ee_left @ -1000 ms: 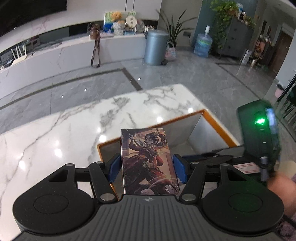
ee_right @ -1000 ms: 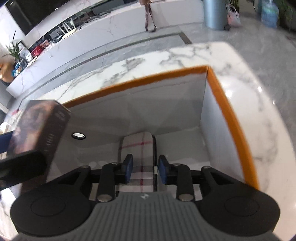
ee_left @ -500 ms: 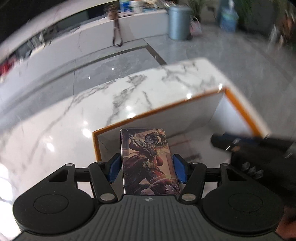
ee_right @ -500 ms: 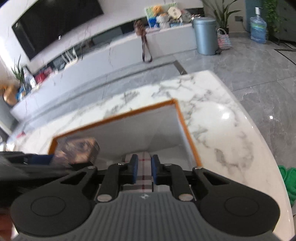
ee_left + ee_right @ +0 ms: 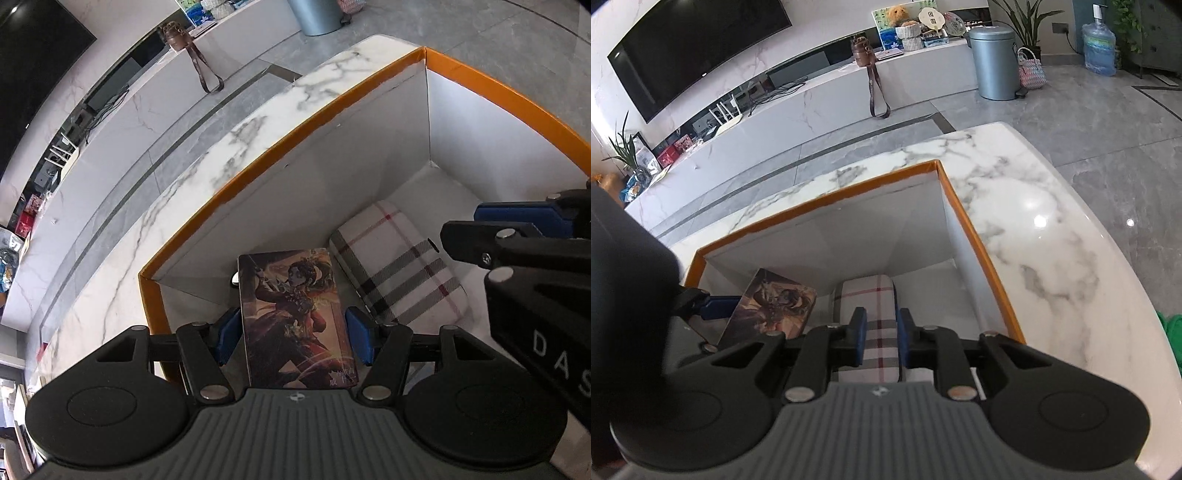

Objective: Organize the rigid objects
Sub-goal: 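Lower the card box into the box and open the left tool while the right tool releases the plaid case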

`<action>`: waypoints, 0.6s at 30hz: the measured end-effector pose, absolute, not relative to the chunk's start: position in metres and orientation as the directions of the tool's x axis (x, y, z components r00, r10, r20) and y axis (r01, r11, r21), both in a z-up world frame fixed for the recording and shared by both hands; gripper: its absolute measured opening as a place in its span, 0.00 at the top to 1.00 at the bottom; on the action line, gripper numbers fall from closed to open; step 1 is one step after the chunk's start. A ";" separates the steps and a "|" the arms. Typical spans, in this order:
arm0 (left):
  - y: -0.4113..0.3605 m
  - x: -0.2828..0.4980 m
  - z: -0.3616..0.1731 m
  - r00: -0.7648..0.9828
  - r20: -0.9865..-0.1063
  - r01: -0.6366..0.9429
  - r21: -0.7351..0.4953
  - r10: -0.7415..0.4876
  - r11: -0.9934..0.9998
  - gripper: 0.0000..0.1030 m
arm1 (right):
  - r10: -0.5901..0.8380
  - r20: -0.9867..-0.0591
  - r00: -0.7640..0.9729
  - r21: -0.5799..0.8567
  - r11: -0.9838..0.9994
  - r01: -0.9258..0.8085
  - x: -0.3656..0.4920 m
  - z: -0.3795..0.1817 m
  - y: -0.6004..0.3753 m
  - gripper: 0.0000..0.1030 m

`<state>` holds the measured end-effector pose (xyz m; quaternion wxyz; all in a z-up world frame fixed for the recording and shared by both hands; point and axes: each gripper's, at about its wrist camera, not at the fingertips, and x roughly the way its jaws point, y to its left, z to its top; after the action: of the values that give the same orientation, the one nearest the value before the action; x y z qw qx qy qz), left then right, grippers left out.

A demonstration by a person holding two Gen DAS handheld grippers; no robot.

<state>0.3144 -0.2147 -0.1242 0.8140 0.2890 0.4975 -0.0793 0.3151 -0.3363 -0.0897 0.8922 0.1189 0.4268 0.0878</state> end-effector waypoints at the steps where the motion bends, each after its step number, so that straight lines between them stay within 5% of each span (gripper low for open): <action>1: -0.214 0.315 -0.124 0.494 -0.855 0.414 0.391 0.159 0.822 0.28 | 0.261 -0.740 0.620 0.289 0.956 -0.057 0.315 -0.090 -0.337 0.82; 12: -0.194 0.312 -0.096 0.522 -0.852 0.414 0.286 0.032 0.864 0.21 | 0.257 -0.744 0.616 0.285 0.957 -0.056 0.315 -0.088 -0.335 0.79; 18: -0.141 0.304 -0.052 0.570 -0.805 0.357 0.060 -0.166 0.932 0.32 | 0.266 -0.746 0.611 0.284 0.956 -0.070 0.318 -0.080 -0.335 0.67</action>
<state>0.3042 -0.1405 -0.0523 0.8793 0.1083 0.4393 -0.1487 0.3182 -0.3348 -0.0800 0.8902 0.1135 0.4309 0.0945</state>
